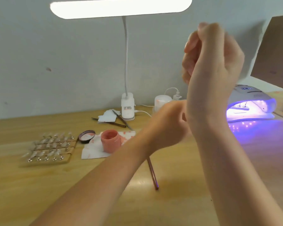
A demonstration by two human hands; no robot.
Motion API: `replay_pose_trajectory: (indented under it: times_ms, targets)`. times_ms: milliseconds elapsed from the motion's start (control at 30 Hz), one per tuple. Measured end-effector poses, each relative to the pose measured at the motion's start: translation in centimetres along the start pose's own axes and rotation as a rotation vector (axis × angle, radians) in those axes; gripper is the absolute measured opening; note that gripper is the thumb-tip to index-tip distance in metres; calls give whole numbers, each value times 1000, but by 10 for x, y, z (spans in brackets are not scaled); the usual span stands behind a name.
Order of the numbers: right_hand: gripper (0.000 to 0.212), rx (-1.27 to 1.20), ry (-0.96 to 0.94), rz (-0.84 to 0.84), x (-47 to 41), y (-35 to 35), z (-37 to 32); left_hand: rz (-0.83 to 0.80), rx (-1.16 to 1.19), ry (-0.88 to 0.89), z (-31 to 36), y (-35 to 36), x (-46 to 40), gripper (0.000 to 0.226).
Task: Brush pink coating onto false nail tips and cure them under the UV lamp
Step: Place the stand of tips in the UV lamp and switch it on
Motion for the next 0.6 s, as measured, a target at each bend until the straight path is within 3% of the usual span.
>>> replay_pose_trajectory:
  times_ms: [167,300,500,600]
  targets:
    - [31,205,87,-235,26,32,37,404,-216,-85,-56,-109,66,15]
    - [31,507,192,-505,70,54,83,711,-259,-214,-109,-173,133,18]
    - [10,671,491,-957,147,74,145,1085,-60,-544,-184,-215,215,26]
    - [20,719,529,-1090,171,83,165,1132,85,-721,-210,-206,233,17]
Point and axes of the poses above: each hand's wrist, its own x-axis away from the middle knuckle, its own y-axis out of the palm, z = x × y, the point moved 7 cm from there along -x, towards the middle knuckle, and after that the axes turned 13 degrees about -x, right-handed, at the moved point
